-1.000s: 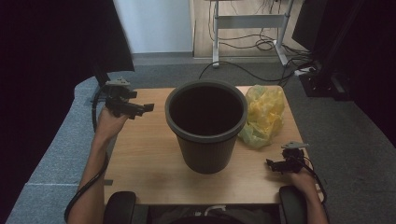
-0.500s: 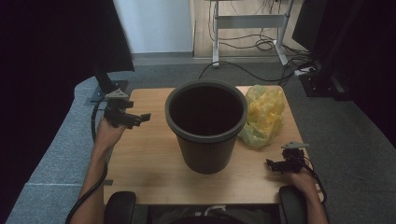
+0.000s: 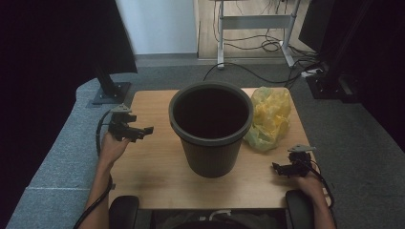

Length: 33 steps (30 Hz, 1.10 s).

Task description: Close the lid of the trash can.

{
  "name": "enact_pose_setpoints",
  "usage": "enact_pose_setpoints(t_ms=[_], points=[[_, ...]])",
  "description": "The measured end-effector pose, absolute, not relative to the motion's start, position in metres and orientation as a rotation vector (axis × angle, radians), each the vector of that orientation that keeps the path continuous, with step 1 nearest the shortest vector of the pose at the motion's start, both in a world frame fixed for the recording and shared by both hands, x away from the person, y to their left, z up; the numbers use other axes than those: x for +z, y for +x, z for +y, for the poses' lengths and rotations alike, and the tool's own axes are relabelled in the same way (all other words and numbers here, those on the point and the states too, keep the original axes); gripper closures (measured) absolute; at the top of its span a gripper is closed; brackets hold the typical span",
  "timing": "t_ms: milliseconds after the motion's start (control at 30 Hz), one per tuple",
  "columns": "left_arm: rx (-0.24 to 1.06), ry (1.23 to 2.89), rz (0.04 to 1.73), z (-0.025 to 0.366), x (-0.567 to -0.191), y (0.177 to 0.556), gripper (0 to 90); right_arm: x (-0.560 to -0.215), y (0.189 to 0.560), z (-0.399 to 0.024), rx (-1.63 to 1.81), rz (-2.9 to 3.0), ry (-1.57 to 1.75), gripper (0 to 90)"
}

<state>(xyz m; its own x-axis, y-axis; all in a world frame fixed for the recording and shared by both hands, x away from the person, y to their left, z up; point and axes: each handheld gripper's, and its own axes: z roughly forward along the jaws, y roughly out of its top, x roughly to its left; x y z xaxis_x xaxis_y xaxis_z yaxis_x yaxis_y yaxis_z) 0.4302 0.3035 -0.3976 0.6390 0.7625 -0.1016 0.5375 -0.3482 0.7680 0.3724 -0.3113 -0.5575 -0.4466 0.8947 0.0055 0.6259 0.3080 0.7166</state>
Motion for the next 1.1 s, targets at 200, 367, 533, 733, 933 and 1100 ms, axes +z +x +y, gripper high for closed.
enact_pose_setpoints(t_ms=[200,367,533,733,933,1100], points=[[0.346,2.031,1.013,0.305,-0.413,0.428,0.0,-0.557,0.372,-0.311,0.927,2.186,1.356,0.0],[0.335,2.020,1.012,0.304,-0.427,0.426,0.0,-0.557,0.372,-0.311,0.927,2.186,1.356,0.0],[0.311,2.027,1.017,0.299,-0.442,0.425,0.0,-0.558,0.372,-0.311,0.928,2.186,1.356,0.0],[0.293,2.021,1.006,0.294,-0.459,0.424,0.0,-0.558,0.372,-0.311,0.928,2.186,1.356,0.0],[0.282,2.040,1.014,0.290,-0.476,0.423,0.0,-0.558,0.372,-0.311,0.928,2.186,1.356,0.0],[0.269,2.044,1.034,0.290,-0.491,0.422,0.0,-0.558,0.372,-0.311,0.928,2.186,1.356,0.0]])
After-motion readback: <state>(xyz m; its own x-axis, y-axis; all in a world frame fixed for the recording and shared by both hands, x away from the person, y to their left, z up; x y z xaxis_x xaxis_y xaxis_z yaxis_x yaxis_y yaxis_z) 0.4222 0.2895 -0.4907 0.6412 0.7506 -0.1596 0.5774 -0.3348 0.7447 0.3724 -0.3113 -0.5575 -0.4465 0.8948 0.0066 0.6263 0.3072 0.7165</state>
